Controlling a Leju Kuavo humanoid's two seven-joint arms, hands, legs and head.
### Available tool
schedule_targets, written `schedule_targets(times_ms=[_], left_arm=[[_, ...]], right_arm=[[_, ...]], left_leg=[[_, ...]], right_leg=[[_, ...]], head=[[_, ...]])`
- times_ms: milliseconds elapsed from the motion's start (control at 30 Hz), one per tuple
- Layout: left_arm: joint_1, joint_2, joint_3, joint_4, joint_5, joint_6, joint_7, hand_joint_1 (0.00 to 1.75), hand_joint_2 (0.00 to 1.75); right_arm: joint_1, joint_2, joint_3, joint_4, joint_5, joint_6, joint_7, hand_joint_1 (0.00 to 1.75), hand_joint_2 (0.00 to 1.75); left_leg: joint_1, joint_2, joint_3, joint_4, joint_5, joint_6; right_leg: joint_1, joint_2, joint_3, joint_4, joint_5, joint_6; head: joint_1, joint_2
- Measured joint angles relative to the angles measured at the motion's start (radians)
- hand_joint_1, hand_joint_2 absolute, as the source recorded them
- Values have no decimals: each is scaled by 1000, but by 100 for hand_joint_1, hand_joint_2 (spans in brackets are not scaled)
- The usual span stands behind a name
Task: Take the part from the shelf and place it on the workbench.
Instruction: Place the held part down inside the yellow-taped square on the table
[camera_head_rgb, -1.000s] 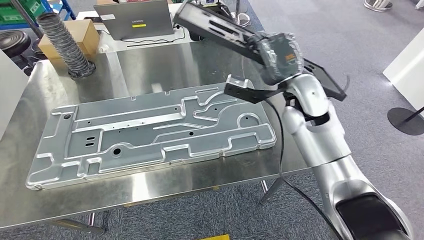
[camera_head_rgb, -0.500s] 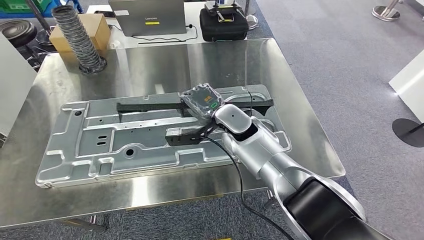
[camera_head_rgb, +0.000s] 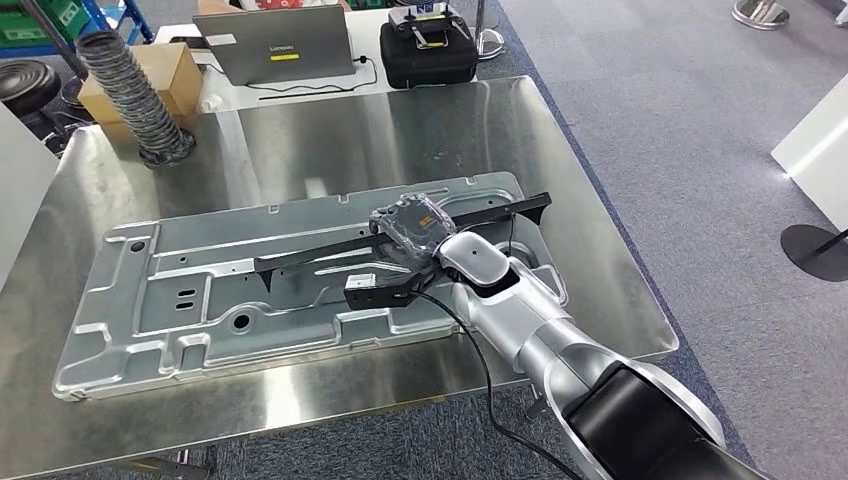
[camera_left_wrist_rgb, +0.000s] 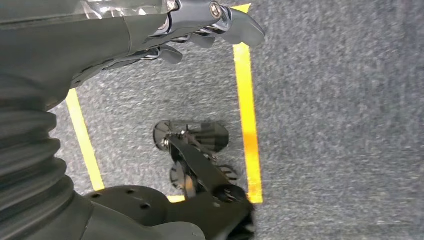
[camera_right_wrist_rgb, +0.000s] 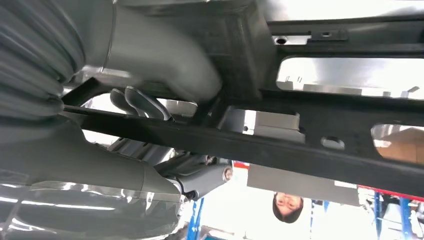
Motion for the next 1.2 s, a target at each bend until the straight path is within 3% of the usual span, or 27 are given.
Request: schedule_targets(times_ms=[67,133,200,267,300,367,433,467,500,567,600,633,700,767,800,900,933,967,1000,1100,1133,1200], left_arm=[[-3,0,0,0,-1,12,-4,0,175],[-6,0,0,0,-1,21,-9,0,87],[-7,0,0,0,-1,24,-18,0,0],[-8,-1,-1,0,-2,24,-23,0,0],[-8,-1,-2,0,-2,25,-22,0,0],[-9,-1,-4,0,-2,28,-18,0,0],[-9,-1,-5,0,0,30,-15,0,0],[-9,-1,-5,0,1,29,-14,0,0],[-9,-1,-5,0,3,24,-13,0,0],[-8,-3,-5,0,14,10,-14,0,0],[-7,-5,-4,0,21,3,-16,0,0],[-5,-6,-2,1,29,-1,-19,0,0],[0,-9,4,1,42,-4,-26,0,0],[5,-10,10,1,55,-4,-33,0,0],[7,-10,14,1,61,-3,-35,0,0],[11,-12,28,1,75,2,-36,0,0],[12,-12,33,1,80,4,-35,0,0],[13,-12,37,1,85,5,-35,0,0],[14,-12,41,1,89,6,-34,0,0],[13,-12,54,1,96,6,-33,0,0],[13,-12,57,1,98,6,-33,0,0],[16,-13,62,1,103,5,-31,0,0]], right_arm=[[11,4,-2,3,-11,-5,-11,0,0],[27,7,-10,3,-36,-9,-31,0,0],[48,7,-31,-5,-100,-1,-78,0,0],[70,7,-67,-36,-215,47,-152,0,0],[82,7,-87,-62,-289,89,-193,0,0],[108,7,-130,-138,-481,204,-262,0,0],[141,6,-176,-248,-711,338,-293,0,0],[154,5,-199,-312,-828,400,-294,0,0],[163,1,-221,-376,-938,451,-289,0,0],[168,-14,-266,-509,-1160,530,-280,0,0],[168,-25,-291,-573,-1262,554,-275,0,0],[168,-37,-318,-635,-1350,567,-273,0,0],[175,-66,-381,-751,-1459,556,-268,0,0],[187,-97,-454,-854,-1512,527,-269,0,0],[194,-111,-493,-898,-1529,516,-272,0,0],[233,-142,-605,-1000,-1532,467,-285,0,0],[252,-150,-641,-1029,-1513,438,-291,0,0],[274,-156,-675,-1058,-1482,398,-299,0,0],[297,-161,-707,-1088,-1441,349,-308,0,0],[403,-176,-791,-1187,-1276,164,-349,0,0],[452,-183,-817,-1220,-1227,108,-368,0,0],[561,-194,-865,-1274,-1155,25,-413,0,0]], left_leg=[[6,0,64,-131,53,-4],[6,-4,92,-187,62,6],[3,-6,91,-187,63,23],[4,-6,91,-190,69,37],[5,-5,91,-192,72,42],[3,-3,89,-192,73,47],[1,-2,88,-191,73,48],[0,-3,88,-190,73,48],[-2,-4,88,-190,72,48],[-5,-6,88,-188,71,47],[-6,-7,87,-188,70,44],[-7,-8,87,-188,70,40],[-8,-10,87,-190,70,29],[-7,-7,84,-179,57,21],[-7,-5,73,-150,37,19],[-5,-2,-8,37,-58,15],[-5,-1,-30,85,-74,13],[-5,-1,-35,98,-69,13],[-5,-1,-20,70,-47,13],[-6,-2,78,-128,38,22],[-7,-3,96,-165,48,26],[-10,-6,100,-178,51,36]], right_leg=[[-3,6,-1,15,-9,12],[-1,11,-5,25,-14,24],[-1,12,-6,26,-13,35],[-5,10,-16,48,-31,45],[-7,8,-33,88,-57,49],[-9,4,-94,222,-126,56],[-9,3,-140,323,-159,57],[-9,2,-138,320,-147,55],[-8,2,-117,277,-119,51],[-3,2,-45,132,-56,37],[0,1,-19,76,-38,31],[4,0,-4,43,-31,27],[7,-2,0,29,-30,23],[2,-5,7,17,-26,15],[-1,-7,11,11,-23,10],[0,-9,15,9,-23,4],[1,-9,15,10,-24,3],[1,-8,15,12,-24,4],[1,-8,15,15,-25,6],[2,-7,14,26,-33,17],[4,-7,13,29,-34,22],[6,-8,12,30,-32,32]], head=[[-1,0],[0,0],[1,0],[2,0],[4,0],[7,0],[7,0],[7,0],[7,0],[6,0],[6,0],[6,0],[7,0],[7,0],[6,0],[6,0],[6,0],[6,0],[6,0],[6,0],[6,0],[7,0]])
